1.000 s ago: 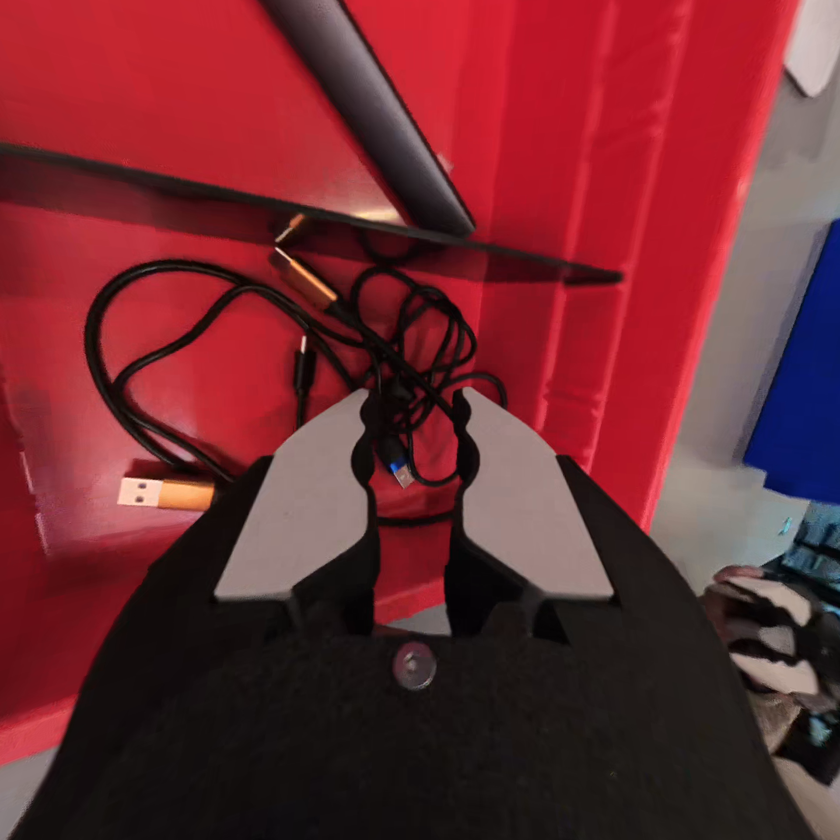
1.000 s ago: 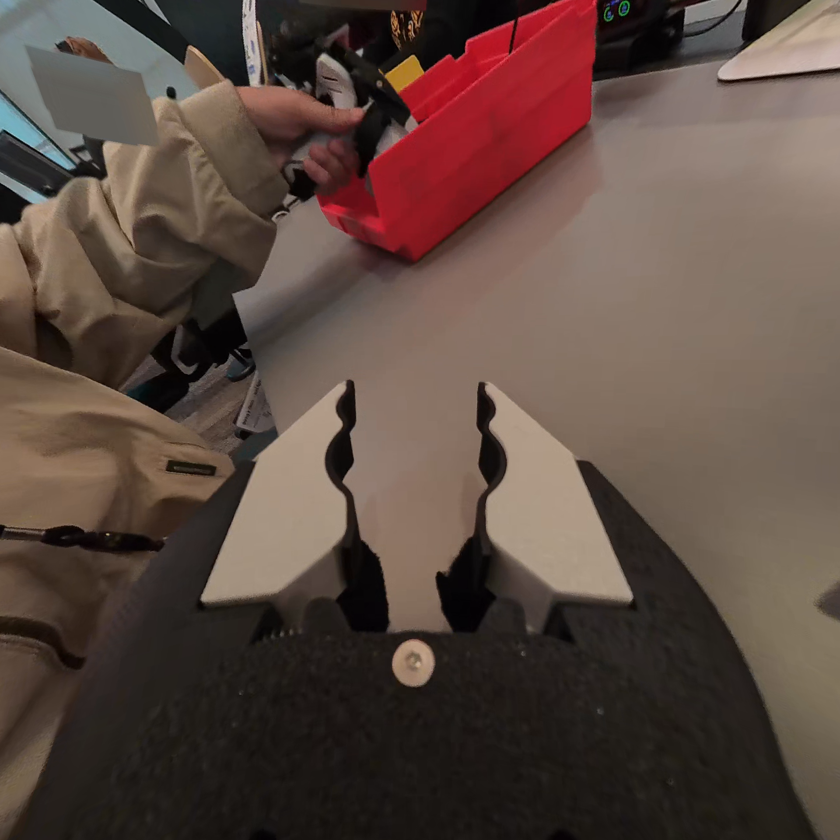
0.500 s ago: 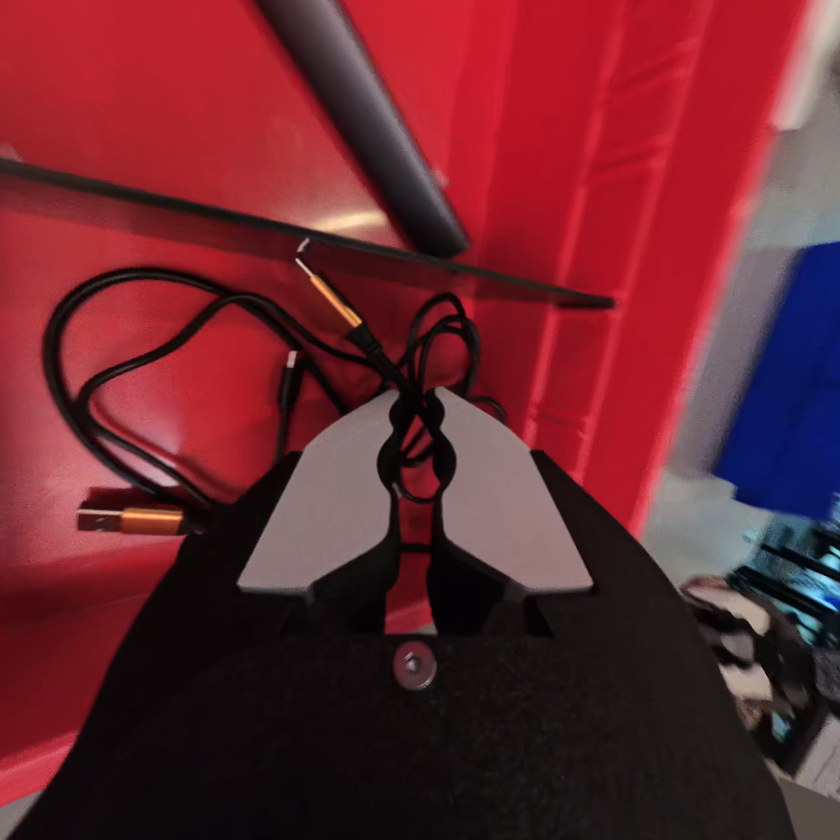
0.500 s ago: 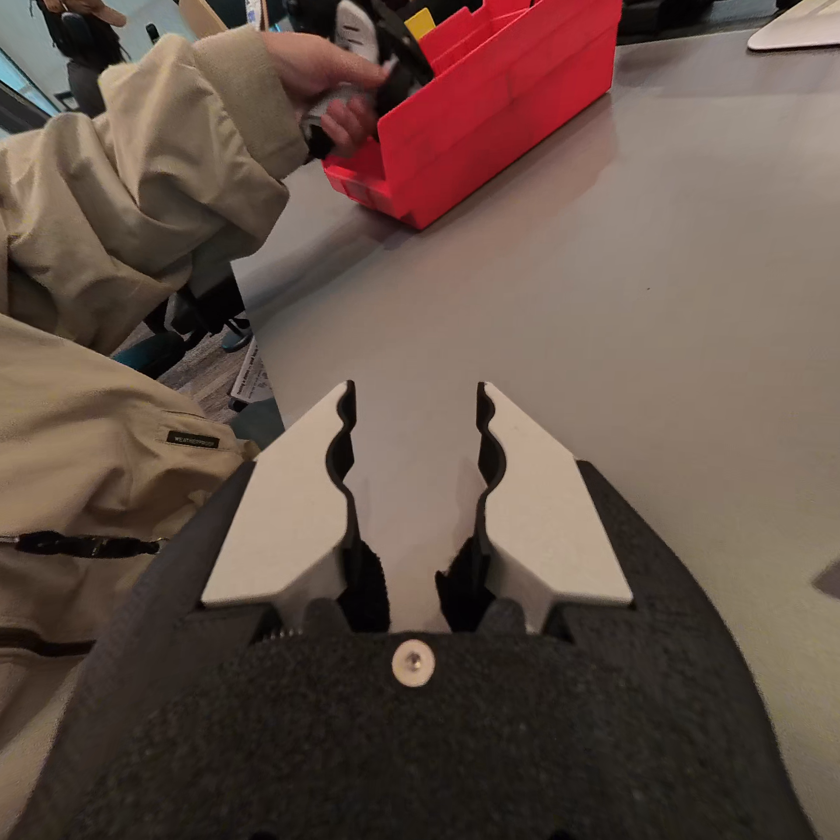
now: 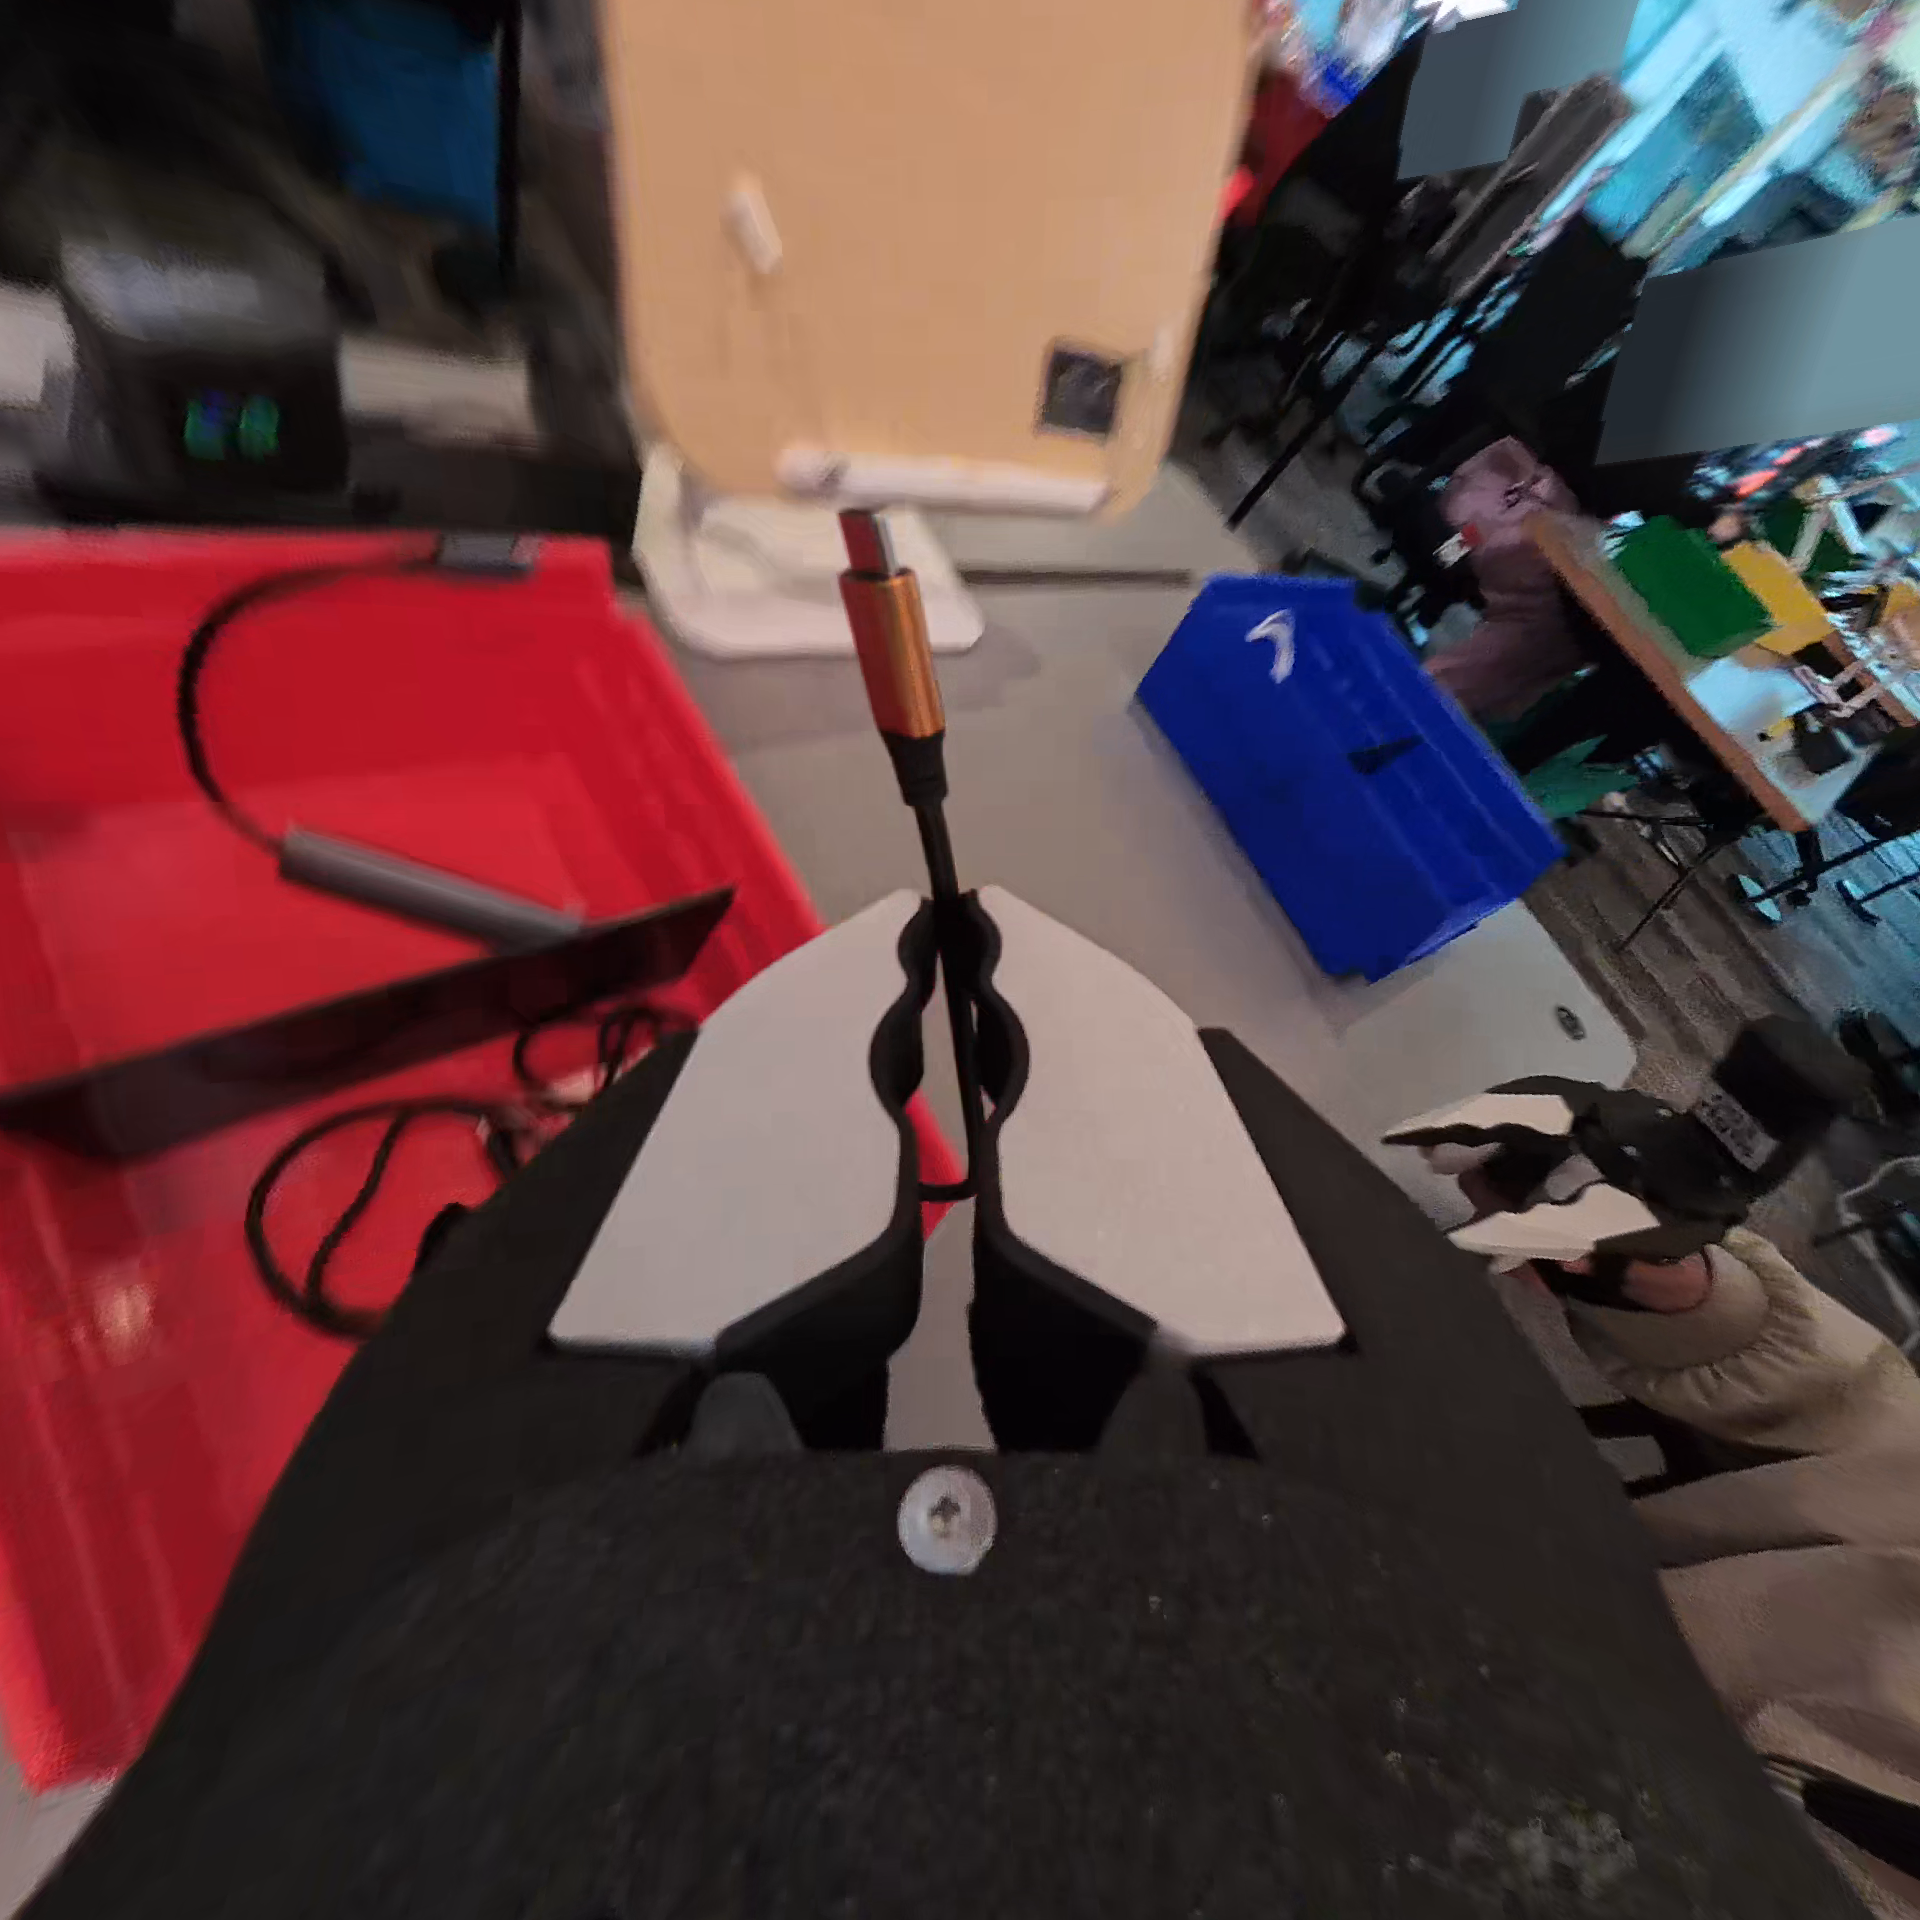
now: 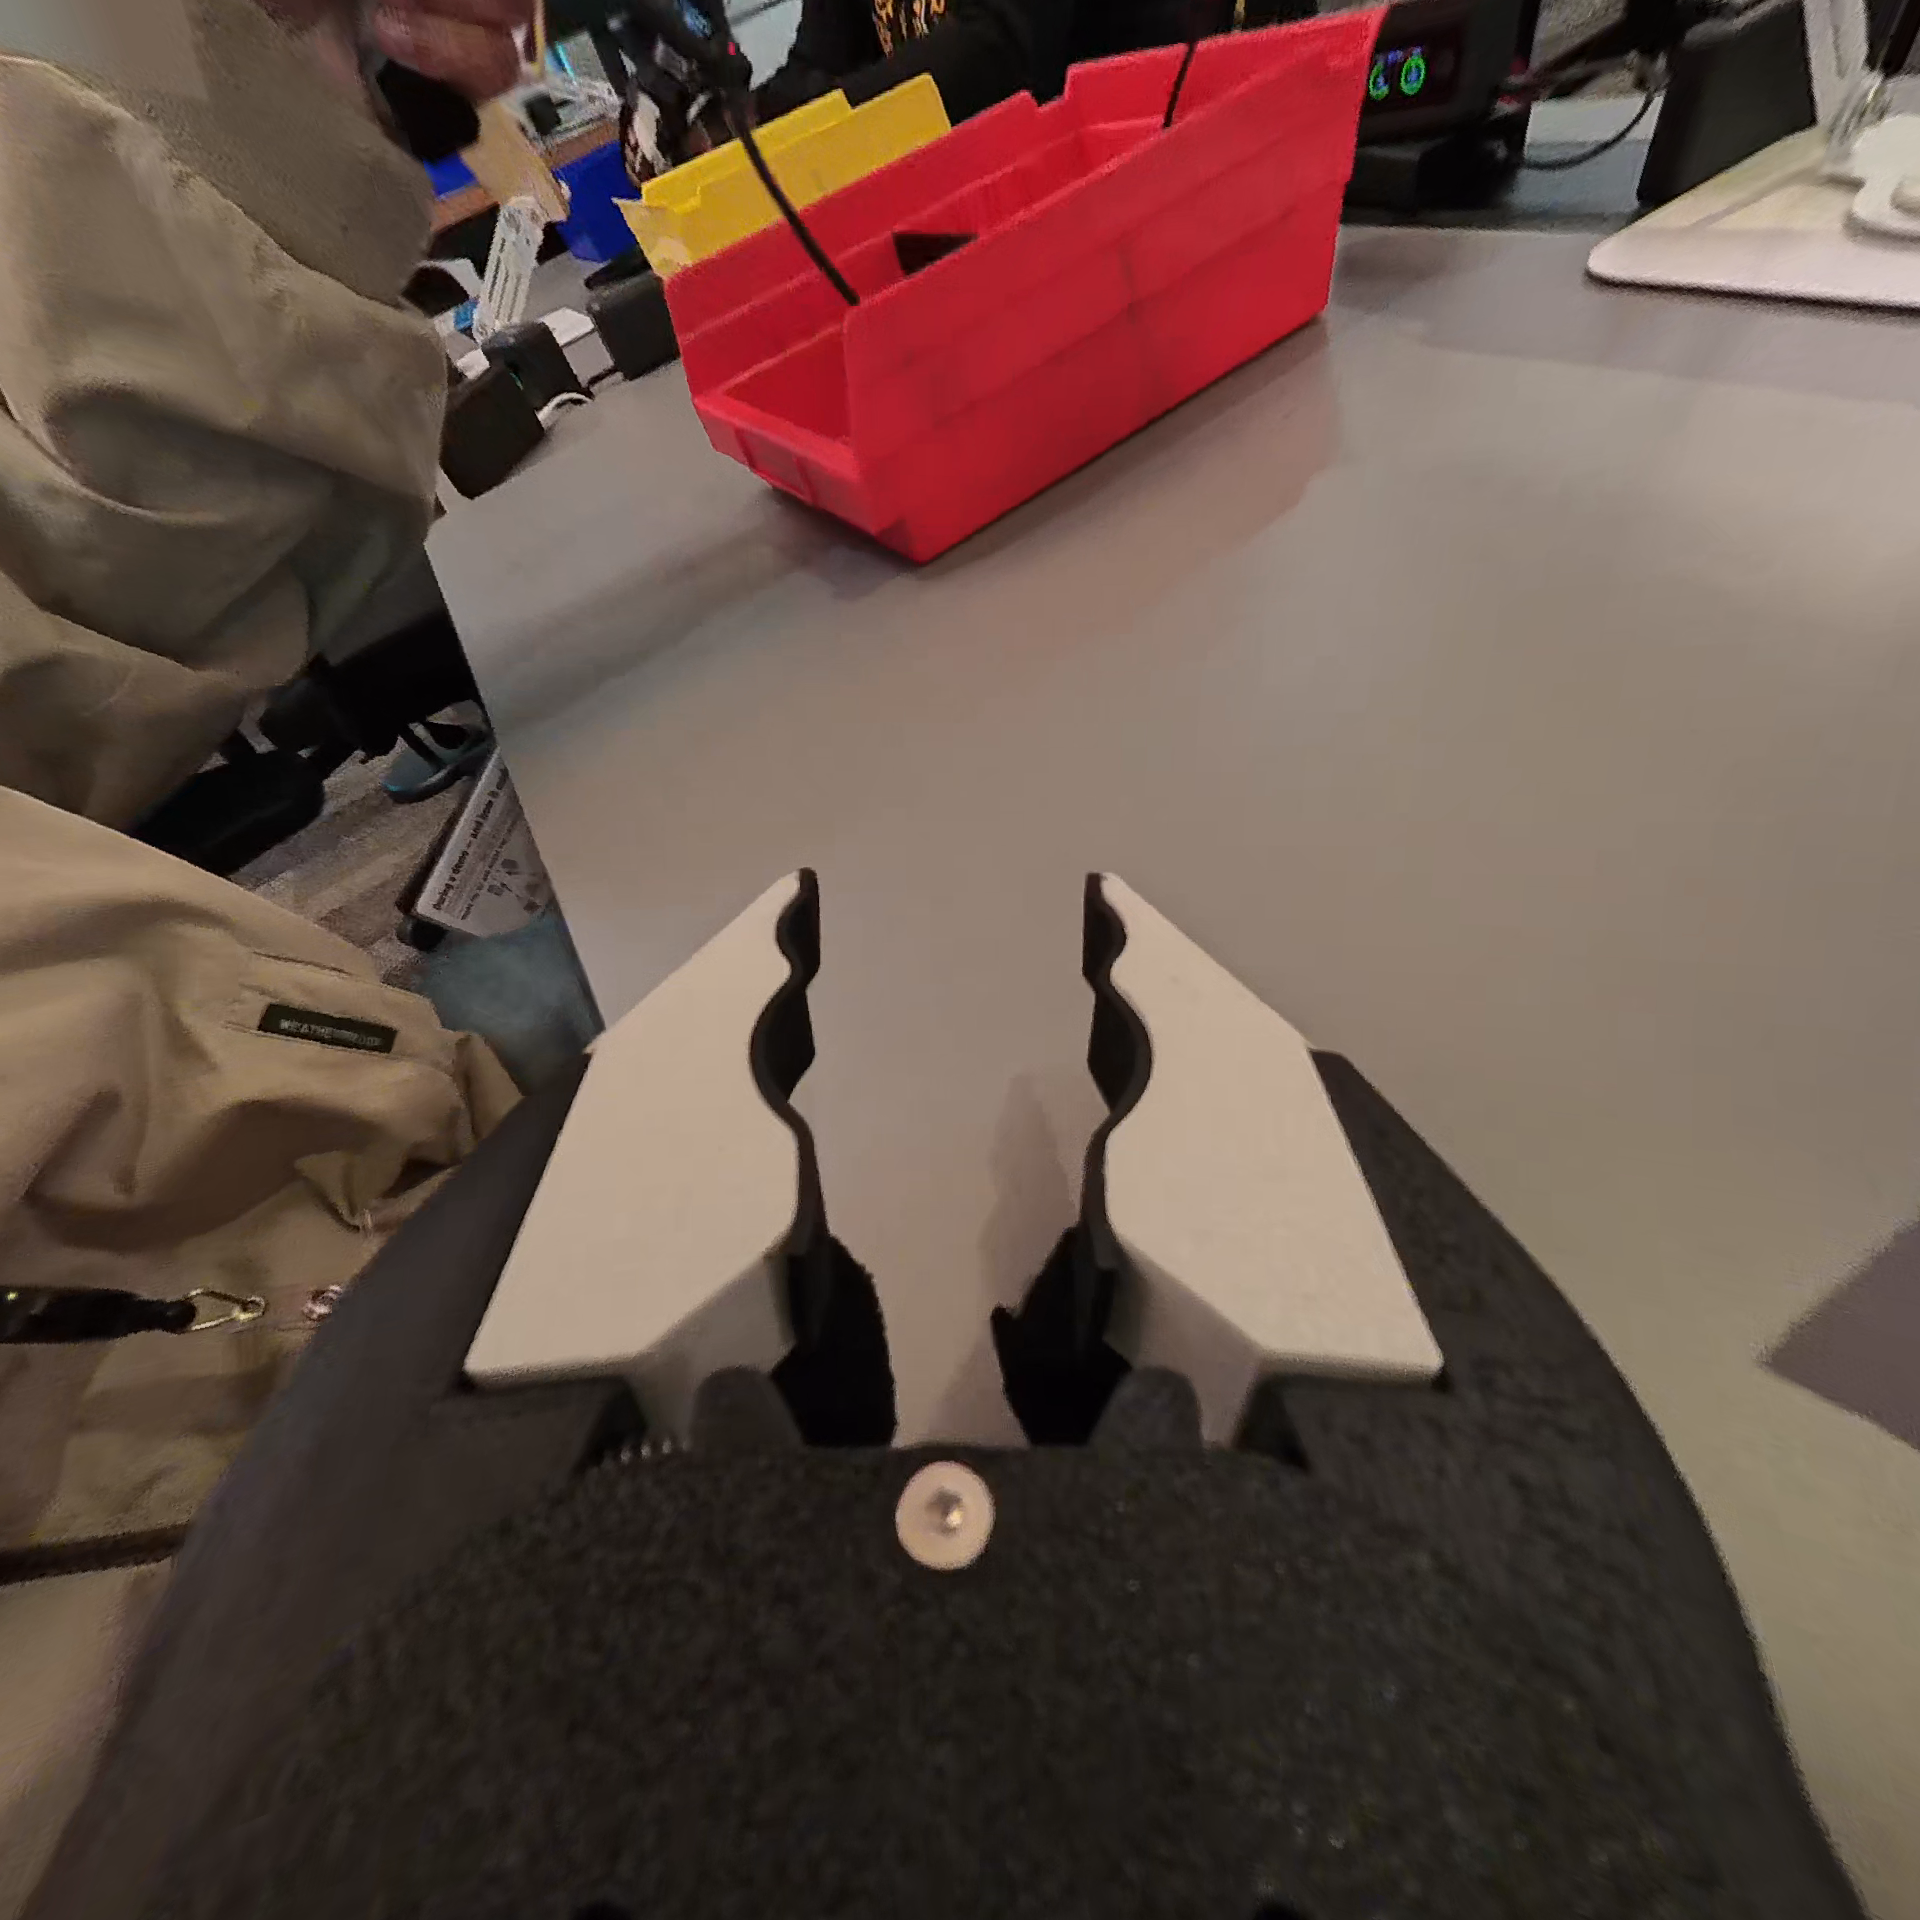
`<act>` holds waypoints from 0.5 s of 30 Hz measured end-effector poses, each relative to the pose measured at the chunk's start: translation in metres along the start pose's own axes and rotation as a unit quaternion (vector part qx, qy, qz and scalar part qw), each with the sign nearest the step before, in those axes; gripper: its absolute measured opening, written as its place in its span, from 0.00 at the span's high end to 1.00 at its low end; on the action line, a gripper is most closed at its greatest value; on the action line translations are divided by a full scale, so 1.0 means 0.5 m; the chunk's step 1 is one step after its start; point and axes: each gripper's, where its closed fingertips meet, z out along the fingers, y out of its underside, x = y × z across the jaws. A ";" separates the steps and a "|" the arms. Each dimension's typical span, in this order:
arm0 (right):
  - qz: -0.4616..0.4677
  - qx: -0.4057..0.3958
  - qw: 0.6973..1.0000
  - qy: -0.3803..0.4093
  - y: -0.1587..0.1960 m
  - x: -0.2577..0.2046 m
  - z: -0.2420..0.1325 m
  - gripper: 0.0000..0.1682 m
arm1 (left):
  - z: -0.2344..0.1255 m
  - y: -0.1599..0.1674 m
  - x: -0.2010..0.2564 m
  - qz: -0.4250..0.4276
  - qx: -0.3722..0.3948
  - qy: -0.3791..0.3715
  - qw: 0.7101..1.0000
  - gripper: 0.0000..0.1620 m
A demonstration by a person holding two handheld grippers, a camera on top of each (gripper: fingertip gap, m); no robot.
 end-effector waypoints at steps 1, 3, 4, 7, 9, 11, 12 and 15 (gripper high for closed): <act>-0.007 0.008 1.000 0.002 -0.008 -0.005 0.003 0.70 | -0.016 -0.026 0.041 0.026 0.023 0.015 0.999 0.98; -0.022 0.035 0.999 0.009 -0.030 -0.014 0.006 0.69 | -0.050 -0.072 0.131 0.079 0.069 0.042 0.994 0.98; -0.028 0.053 0.998 0.010 -0.044 -0.019 0.007 0.68 | -0.062 -0.085 0.178 0.099 0.084 0.059 0.990 0.98; -0.051 0.117 0.991 0.046 -0.101 -0.027 0.006 0.66 | -0.058 -0.077 0.303 0.114 0.099 0.119 0.981 0.98; -0.095 0.140 0.982 0.079 -0.131 -0.040 0.011 0.67 | -0.014 -0.034 0.358 0.102 0.079 0.143 0.981 0.98; -0.138 0.153 0.972 0.110 -0.159 -0.060 0.020 0.69 | 0.047 0.029 0.399 0.085 0.036 0.158 0.983 0.98; -0.152 0.159 0.967 0.129 -0.171 -0.068 0.021 0.72 | 0.077 0.057 0.416 0.078 0.022 0.165 0.983 0.98; -0.164 0.164 0.962 0.144 -0.176 -0.088 0.033 0.76 | 0.152 0.126 0.452 0.063 -0.010 0.181 0.981 0.98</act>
